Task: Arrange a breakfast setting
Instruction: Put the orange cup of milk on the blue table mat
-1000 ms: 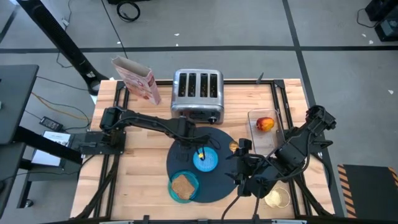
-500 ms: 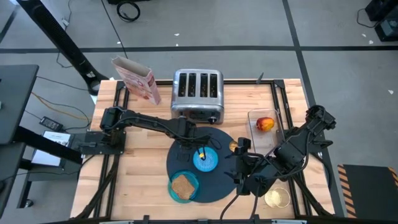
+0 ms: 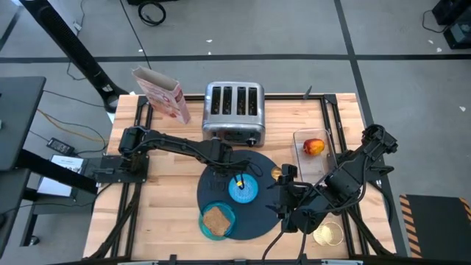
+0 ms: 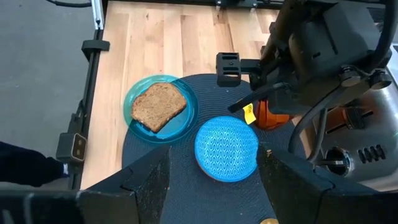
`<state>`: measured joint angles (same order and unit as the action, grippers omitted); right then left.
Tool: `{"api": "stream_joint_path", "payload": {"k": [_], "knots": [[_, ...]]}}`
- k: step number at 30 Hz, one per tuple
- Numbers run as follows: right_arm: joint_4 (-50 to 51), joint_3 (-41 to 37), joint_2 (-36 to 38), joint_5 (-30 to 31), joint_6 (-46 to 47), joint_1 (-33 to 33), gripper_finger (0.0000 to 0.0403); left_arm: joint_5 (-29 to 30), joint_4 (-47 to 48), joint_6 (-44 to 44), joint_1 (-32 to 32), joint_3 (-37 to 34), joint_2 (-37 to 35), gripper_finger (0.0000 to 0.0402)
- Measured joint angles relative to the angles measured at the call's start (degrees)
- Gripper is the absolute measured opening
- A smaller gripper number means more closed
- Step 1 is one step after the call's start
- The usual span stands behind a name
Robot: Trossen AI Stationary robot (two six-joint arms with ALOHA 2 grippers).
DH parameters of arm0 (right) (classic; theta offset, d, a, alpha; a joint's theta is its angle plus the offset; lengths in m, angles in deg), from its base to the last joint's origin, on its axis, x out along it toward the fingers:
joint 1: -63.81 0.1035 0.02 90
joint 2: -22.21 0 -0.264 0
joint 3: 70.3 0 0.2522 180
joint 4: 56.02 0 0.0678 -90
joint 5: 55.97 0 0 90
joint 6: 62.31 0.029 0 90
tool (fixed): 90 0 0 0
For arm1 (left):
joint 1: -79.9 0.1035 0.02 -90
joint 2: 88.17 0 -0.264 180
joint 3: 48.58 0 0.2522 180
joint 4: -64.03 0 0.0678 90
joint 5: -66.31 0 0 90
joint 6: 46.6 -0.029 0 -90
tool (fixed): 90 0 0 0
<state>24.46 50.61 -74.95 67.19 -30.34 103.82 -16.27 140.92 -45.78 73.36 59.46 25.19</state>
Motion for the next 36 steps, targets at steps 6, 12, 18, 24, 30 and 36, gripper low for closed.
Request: {"api": "stream_joint_path", "payload": {"k": [6, 12, 18, 24, 30, 36], "knots": [[-0.07, 0.0, 0.0, -0.11, 0.02, 0.0, 0.0242, -0.04, -0.27, 0.0, 0.0, -0.04, 0.02, 0.0037], [-0.15, 0.0, 0.0, -0.25, 0.03, 0.0, 0.0242, -0.18, -0.08, 0.02, 0.0, -0.09, -0.05, 0.0077], [-0.26, 0.0, -0.02, -0.26, -0.49, -0.13, 0.0242, -0.23, 1.4, 0.39, -0.02, 0.9, -1.41, 0.0115], [-1.25, 0.0, -0.02, -2.48, -2.46, -1.61, 0.0242, -0.22, 5.26, 1.18, 0.0, 3.95, -3.08, 0.0136], [-1.53, 0.0, -0.02, -8.85, -11.54, -5.29, 0.0241, -0.19, 10.15, 2.76, 0.0, 5.6, -8.54, 0.0142], [-2.28, -0.1, -0.52, -13.77, -25.72, -10.52, 0.0241, -0.17, 12.11, 6.63, 0.0, 5.62, -18.49, 0.0142]]}}
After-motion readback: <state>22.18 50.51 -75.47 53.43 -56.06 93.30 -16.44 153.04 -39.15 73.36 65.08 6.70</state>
